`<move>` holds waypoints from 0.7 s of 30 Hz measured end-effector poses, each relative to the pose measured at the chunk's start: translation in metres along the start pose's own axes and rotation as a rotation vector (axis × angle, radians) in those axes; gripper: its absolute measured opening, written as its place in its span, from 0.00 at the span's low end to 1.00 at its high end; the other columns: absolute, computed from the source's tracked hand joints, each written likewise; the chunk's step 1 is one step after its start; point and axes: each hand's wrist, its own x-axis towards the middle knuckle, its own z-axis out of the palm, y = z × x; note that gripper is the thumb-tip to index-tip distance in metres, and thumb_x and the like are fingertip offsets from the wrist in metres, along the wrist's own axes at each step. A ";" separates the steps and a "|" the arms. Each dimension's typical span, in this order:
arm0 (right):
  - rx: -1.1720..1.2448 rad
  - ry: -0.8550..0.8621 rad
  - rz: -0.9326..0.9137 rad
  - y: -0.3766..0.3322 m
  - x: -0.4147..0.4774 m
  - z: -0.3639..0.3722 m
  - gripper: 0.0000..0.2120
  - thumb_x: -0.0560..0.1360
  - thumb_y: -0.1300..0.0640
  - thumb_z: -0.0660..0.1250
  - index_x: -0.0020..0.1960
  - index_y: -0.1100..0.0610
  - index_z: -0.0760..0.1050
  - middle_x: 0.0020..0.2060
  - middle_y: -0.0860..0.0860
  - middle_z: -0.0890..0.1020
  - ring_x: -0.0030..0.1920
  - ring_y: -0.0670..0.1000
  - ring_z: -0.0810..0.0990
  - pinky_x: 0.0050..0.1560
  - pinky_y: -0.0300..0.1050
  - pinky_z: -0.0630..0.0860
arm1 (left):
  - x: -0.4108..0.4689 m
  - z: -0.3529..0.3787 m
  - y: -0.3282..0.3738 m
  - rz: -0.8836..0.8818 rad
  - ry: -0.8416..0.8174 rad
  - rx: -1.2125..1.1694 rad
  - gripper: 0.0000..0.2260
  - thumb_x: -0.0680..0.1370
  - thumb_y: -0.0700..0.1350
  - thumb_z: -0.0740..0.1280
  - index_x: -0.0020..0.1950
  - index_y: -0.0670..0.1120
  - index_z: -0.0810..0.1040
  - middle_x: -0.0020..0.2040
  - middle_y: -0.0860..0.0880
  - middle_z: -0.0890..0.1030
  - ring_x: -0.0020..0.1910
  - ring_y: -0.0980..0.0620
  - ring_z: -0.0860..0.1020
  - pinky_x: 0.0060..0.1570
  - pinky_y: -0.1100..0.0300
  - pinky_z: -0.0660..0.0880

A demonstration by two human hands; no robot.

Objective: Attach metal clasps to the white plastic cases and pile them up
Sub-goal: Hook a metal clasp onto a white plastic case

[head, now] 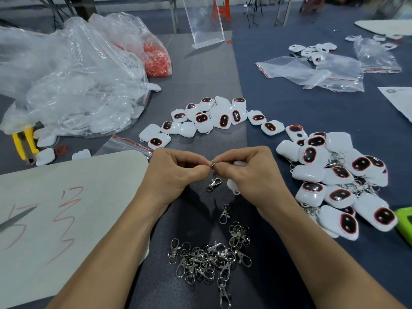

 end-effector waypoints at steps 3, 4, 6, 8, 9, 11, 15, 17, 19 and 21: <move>0.034 0.006 0.037 -0.001 0.001 0.000 0.08 0.73 0.64 0.76 0.40 0.52 0.88 0.35 0.59 0.86 0.35 0.57 0.80 0.39 0.55 0.79 | 0.000 0.000 -0.001 0.044 -0.021 0.014 0.10 0.67 0.36 0.77 0.38 0.53 0.88 0.32 0.50 0.85 0.30 0.60 0.79 0.32 0.70 0.73; 0.027 0.008 0.044 -0.001 0.001 0.000 0.08 0.73 0.63 0.76 0.40 0.51 0.88 0.35 0.57 0.86 0.36 0.57 0.82 0.40 0.55 0.80 | 0.000 0.001 -0.001 0.057 -0.022 0.027 0.10 0.67 0.36 0.77 0.38 0.53 0.88 0.32 0.50 0.85 0.30 0.60 0.79 0.32 0.69 0.73; 0.001 0.010 0.053 -0.001 0.000 0.001 0.08 0.73 0.62 0.76 0.40 0.51 0.88 0.35 0.55 0.87 0.39 0.61 0.85 0.44 0.61 0.82 | 0.000 0.001 -0.001 0.082 -0.010 0.047 0.08 0.66 0.39 0.76 0.38 0.53 0.88 0.31 0.51 0.84 0.28 0.61 0.78 0.31 0.69 0.72; -0.029 0.011 0.052 -0.001 0.000 0.001 0.07 0.73 0.61 0.77 0.40 0.50 0.88 0.34 0.56 0.86 0.41 0.63 0.85 0.43 0.62 0.82 | 0.000 0.002 -0.001 0.110 0.011 0.064 0.07 0.65 0.42 0.76 0.36 0.54 0.87 0.28 0.53 0.82 0.26 0.62 0.74 0.28 0.70 0.68; -0.042 0.013 0.051 0.000 0.000 0.001 0.07 0.73 0.61 0.77 0.40 0.50 0.88 0.33 0.55 0.86 0.40 0.62 0.85 0.43 0.61 0.82 | 0.000 0.001 -0.002 0.118 0.019 0.078 0.06 0.64 0.44 0.75 0.36 0.55 0.87 0.27 0.54 0.80 0.25 0.62 0.71 0.27 0.70 0.66; -0.074 0.011 0.051 0.000 0.000 0.001 0.06 0.72 0.60 0.77 0.40 0.49 0.88 0.32 0.53 0.86 0.39 0.59 0.86 0.41 0.55 0.82 | 0.000 0.002 -0.003 0.120 0.022 0.104 0.04 0.64 0.45 0.74 0.35 0.55 0.86 0.25 0.55 0.77 0.24 0.60 0.68 0.26 0.69 0.64; -0.152 0.039 -0.002 0.001 -0.001 -0.001 0.07 0.69 0.58 0.78 0.38 0.46 0.87 0.31 0.45 0.85 0.35 0.46 0.84 0.35 0.38 0.79 | -0.001 0.002 -0.003 0.110 0.000 0.134 0.07 0.65 0.42 0.73 0.34 0.55 0.86 0.23 0.57 0.76 0.23 0.62 0.67 0.26 0.71 0.63; -0.172 0.057 -0.027 0.001 -0.002 -0.001 0.08 0.68 0.58 0.78 0.37 0.45 0.86 0.30 0.45 0.85 0.33 0.45 0.83 0.33 0.37 0.78 | -0.002 0.002 -0.002 0.109 -0.014 0.138 0.07 0.64 0.42 0.72 0.34 0.55 0.86 0.23 0.57 0.76 0.23 0.62 0.68 0.26 0.72 0.64; -0.162 0.051 -0.023 0.001 -0.002 0.000 0.08 0.68 0.59 0.78 0.36 0.46 0.86 0.30 0.46 0.84 0.31 0.44 0.82 0.32 0.35 0.76 | -0.002 0.003 -0.002 0.105 -0.023 0.123 0.06 0.64 0.43 0.72 0.34 0.53 0.86 0.23 0.56 0.77 0.23 0.62 0.69 0.26 0.71 0.64; -0.106 0.036 0.015 0.001 -0.001 0.000 0.08 0.67 0.61 0.78 0.36 0.48 0.86 0.29 0.50 0.84 0.31 0.46 0.82 0.33 0.38 0.76 | -0.002 0.003 -0.001 0.092 -0.040 0.068 0.07 0.65 0.40 0.73 0.35 0.52 0.87 0.25 0.55 0.79 0.24 0.63 0.72 0.28 0.72 0.66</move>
